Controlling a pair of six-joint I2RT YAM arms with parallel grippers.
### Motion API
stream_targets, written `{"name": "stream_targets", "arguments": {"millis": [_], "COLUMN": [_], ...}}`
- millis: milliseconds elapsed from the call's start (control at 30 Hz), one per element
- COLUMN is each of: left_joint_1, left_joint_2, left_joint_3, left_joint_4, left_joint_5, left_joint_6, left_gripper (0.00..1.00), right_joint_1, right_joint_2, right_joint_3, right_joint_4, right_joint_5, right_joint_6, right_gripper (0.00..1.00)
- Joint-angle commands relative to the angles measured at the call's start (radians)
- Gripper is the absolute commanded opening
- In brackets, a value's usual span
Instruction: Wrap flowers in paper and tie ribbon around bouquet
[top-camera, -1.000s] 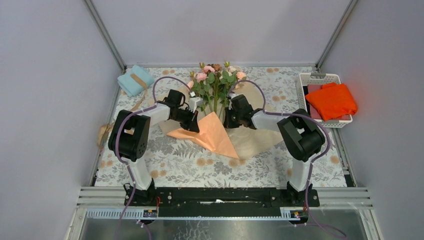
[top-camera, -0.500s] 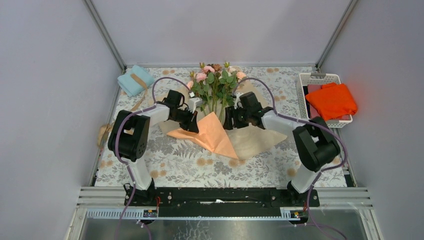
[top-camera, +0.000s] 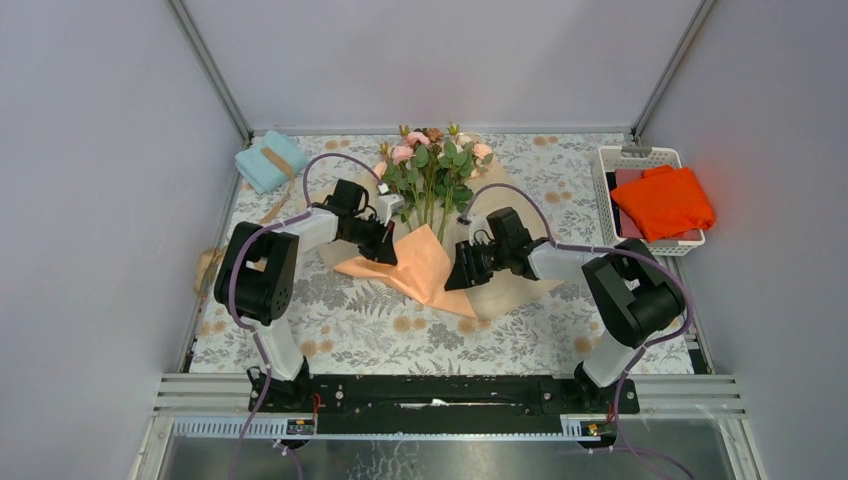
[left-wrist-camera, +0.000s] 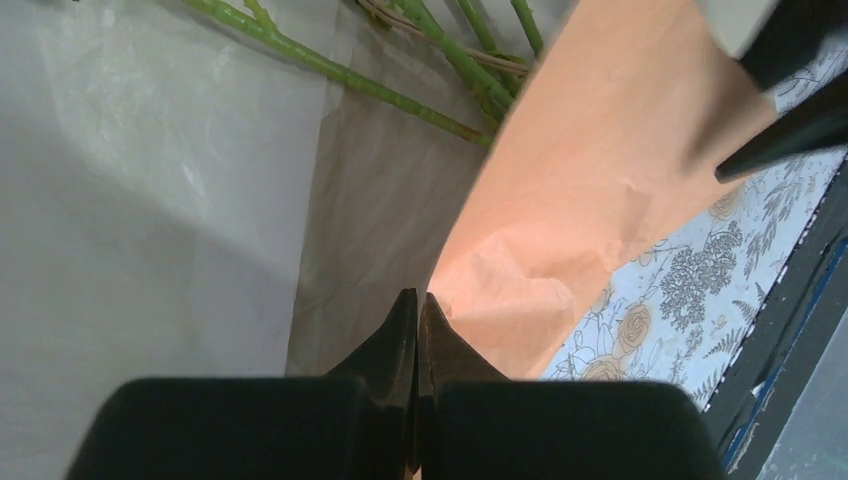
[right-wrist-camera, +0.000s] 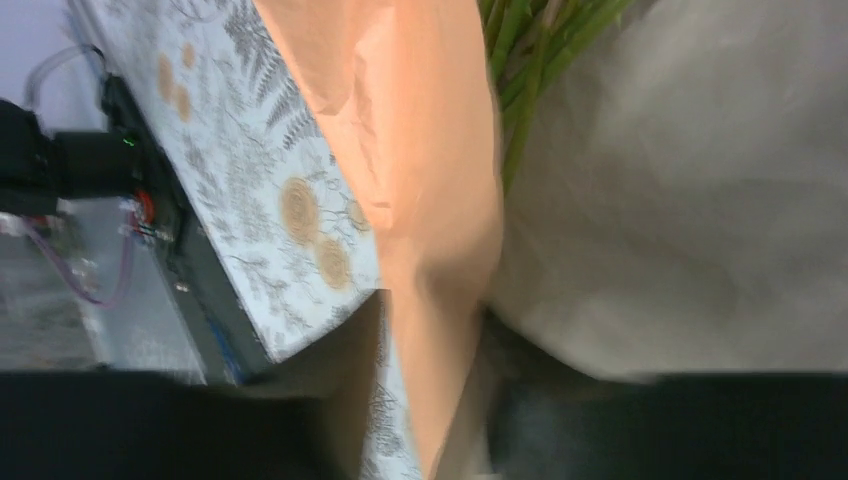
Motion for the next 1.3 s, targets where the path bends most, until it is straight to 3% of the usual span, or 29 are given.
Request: {"name": "stream_targets", "arguments": {"millis": [0, 33, 100, 167, 233, 367, 600, 900, 1133, 1267], "left_joint_1": [0.007, 0.009, 0.024, 0.052, 0.083, 0.113, 0.139, 0.130, 0.116, -0.008], "left_joint_2": [-0.029, -0.030, -0.035, -0.044, -0.059, -0.085, -0.082, -0.173, -0.340, -0.320], "left_joint_3": [0.011, 0.027, 0.064, 0.092, 0.097, 0.029, -0.045, -0.154, 0.083, 0.145], "left_joint_4": [0.004, -0.026, -0.123, -0.248, -0.373, -0.476, -0.324, -0.293, -0.440, -0.444], "left_joint_5": [-0.033, -0.040, -0.029, -0.009, 0.000, -0.069, -0.191, -0.346, -0.338, -0.264], "left_joint_6": [0.054, 0.078, 0.181, 0.302, 0.452, 0.629, 0.529, 0.541, 0.406, 0.361], "left_gripper": [0.01, 0.18, 0.53, 0.71, 0.78, 0.80, 0.77, 0.76, 0.76, 0.70], "right_joint_1": [0.004, 0.004, 0.002, 0.000, -0.007, -0.026, -0.039, -0.064, -0.063, -0.064], "right_joint_2": [0.007, 0.006, 0.007, 0.011, 0.010, 0.021, 0.029, 0.037, 0.045, 0.060], "right_joint_3": [-0.001, -0.002, 0.005, 0.023, 0.035, 0.064, 0.109, 0.117, 0.144, 0.174], "right_joint_4": [0.100, 0.107, 0.088, 0.040, -0.004, -0.094, -0.217, -0.263, -0.280, -0.307], "right_joint_5": [-0.091, -0.094, -0.081, -0.045, -0.022, -0.007, 0.037, 0.051, 0.021, 0.055], "right_joint_6": [0.050, 0.055, 0.056, 0.041, 0.017, -0.027, -0.092, -0.109, -0.109, -0.121], "right_gripper": [0.14, 0.02, 0.00, 0.00, 0.00, 0.00, 0.00, 0.00, 0.00, 0.00]}}
